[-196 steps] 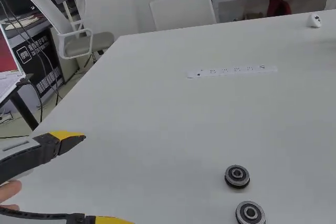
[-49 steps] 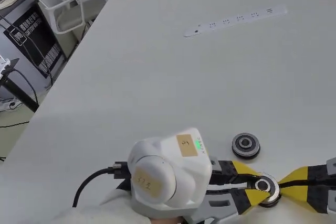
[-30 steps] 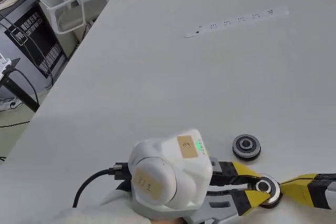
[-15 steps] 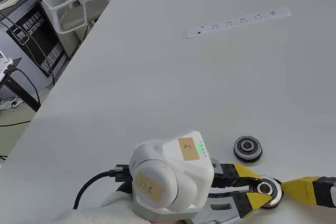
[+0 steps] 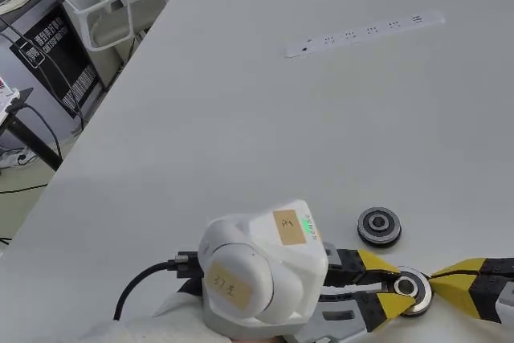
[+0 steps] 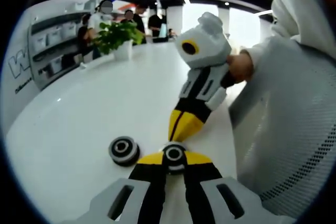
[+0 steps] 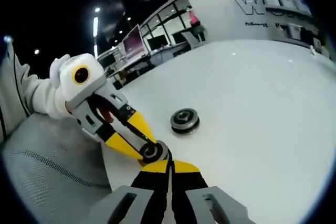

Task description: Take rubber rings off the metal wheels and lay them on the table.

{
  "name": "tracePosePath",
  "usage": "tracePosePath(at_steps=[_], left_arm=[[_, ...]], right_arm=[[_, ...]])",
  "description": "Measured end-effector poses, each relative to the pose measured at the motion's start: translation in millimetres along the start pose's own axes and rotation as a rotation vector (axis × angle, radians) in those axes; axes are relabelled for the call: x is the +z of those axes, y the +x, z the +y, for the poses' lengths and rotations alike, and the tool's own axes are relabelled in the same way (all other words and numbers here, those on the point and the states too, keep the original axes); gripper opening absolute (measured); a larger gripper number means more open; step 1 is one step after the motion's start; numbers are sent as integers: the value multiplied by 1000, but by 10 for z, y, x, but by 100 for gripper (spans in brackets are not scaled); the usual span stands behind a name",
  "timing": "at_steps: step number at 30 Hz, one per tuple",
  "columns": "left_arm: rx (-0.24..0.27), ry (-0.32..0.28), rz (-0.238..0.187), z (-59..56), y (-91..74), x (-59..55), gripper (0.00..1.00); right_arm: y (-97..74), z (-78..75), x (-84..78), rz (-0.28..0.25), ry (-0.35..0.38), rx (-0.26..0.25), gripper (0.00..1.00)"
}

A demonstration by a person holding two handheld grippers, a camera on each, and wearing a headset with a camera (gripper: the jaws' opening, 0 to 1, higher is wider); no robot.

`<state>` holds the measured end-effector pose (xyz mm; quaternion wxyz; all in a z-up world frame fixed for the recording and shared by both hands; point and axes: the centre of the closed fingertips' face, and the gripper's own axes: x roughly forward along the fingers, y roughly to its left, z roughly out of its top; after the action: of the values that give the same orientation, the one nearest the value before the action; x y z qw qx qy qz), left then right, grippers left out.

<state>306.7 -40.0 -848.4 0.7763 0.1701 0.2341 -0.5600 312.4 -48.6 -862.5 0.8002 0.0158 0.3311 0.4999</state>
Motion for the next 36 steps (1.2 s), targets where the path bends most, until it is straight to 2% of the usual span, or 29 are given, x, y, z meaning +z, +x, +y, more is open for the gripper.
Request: tracePosePath(at_steps=[6,9,11,12,14,15,19,21,23,25,26,27,28,32,36], left_arm=[[2,-1,1,3,1,1,12],[3,-2,0,6,1,1,12],[4,-1,1,8,1,1,12],[5,-1,1,9,1,1,12],[4,-1,1,9,1,2,12],[4,0,1,10,0,2,12],[5,0,1,10,0,2,12],[4,1,0,10,-1,2,12],[3,2,0,7,-1,2,12],[3,3,0,7,-2,2,12],[3,4,0,7,-2,3,12],[3,4,0,7,-2,2,12],[-1,5,0,0,-1,3,12],[-2,6,-2,-3,2,4,12],[-2,7,-2,-4,4,3,13]], right_arm=[[7,-21,12,28,-189,-42,0],[12,-16,11,35,-215,-48,0],[9,-72,18,41,-287,-77,0],[21,-45,15,45,-310,-62,0],[28,-48,17,47,-299,-65,0],[28,-62,22,47,-281,-62,0],[22,-67,27,13,-55,-26,0],[13,-54,31,-2,90,15,0],[-12,-44,33,-21,296,79,0],[-39,-36,59,-45,394,135,0],[-64,-16,96,-75,473,181,0],[-80,6,110,-82,524,227,0],[-98,33,80,-64,606,260,0],[-88,25,69,-81,629,290,0],[-95,106,101,-79,625,312,0]])
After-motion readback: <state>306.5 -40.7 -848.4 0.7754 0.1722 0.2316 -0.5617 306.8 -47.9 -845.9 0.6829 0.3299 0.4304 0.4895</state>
